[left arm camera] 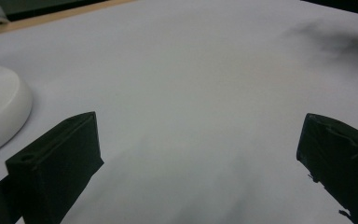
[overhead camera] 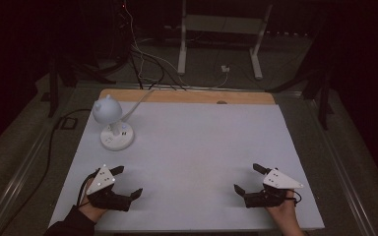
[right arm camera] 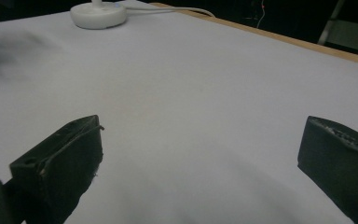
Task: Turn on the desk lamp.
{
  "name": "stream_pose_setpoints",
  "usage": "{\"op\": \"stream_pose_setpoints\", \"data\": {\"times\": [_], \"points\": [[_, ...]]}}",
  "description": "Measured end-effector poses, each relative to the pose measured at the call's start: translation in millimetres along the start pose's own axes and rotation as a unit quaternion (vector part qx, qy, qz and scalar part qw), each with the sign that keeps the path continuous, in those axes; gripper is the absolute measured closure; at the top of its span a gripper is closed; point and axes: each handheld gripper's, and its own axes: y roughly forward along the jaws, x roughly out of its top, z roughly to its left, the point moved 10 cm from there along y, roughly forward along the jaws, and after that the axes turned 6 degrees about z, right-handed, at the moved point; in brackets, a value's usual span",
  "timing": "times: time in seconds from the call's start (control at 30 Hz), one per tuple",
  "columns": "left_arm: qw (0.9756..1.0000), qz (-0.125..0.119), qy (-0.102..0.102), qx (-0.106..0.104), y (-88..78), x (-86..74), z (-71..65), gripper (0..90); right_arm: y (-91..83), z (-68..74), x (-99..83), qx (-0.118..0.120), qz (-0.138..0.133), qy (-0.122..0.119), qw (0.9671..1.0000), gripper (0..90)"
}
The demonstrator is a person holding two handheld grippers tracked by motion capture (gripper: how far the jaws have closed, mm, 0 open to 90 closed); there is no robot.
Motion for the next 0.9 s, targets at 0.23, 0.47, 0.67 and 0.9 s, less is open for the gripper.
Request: {"op": "stream_pose_setpoints", "data": {"times": [0.23, 0.47, 0.67, 0.9], "points": [[1.0, 0.006, 0.006, -0.005, -0.5, -1.1, -2.5, 0.3, -0.7, 0.7, -0.7, -0.001, 0.003, -0.002, 1.0, 0.0], [0.9999, 0.009, 0.008, -0.006, -0.2, -2.0, -3.5, 0.3, 0.2, 3.2, -0.6, -0.001, 0.005, -0.012, 0.9999, 0.0], [0.9997, 0.014, 0.013, -0.014, 0.3, -2.4, -6.5, 0.3, 1.8, 4.6, -3.2, 0.003, 0.015, -0.013, 0.9998, 0.0], [0.9994, 0.015, 0.006, -0.03, 1.5, -2.3, -9.7, 0.3, 0.0, 3.9, -0.1, -0.003, 0.007, -0.016, 0.9998, 0.0]]}}
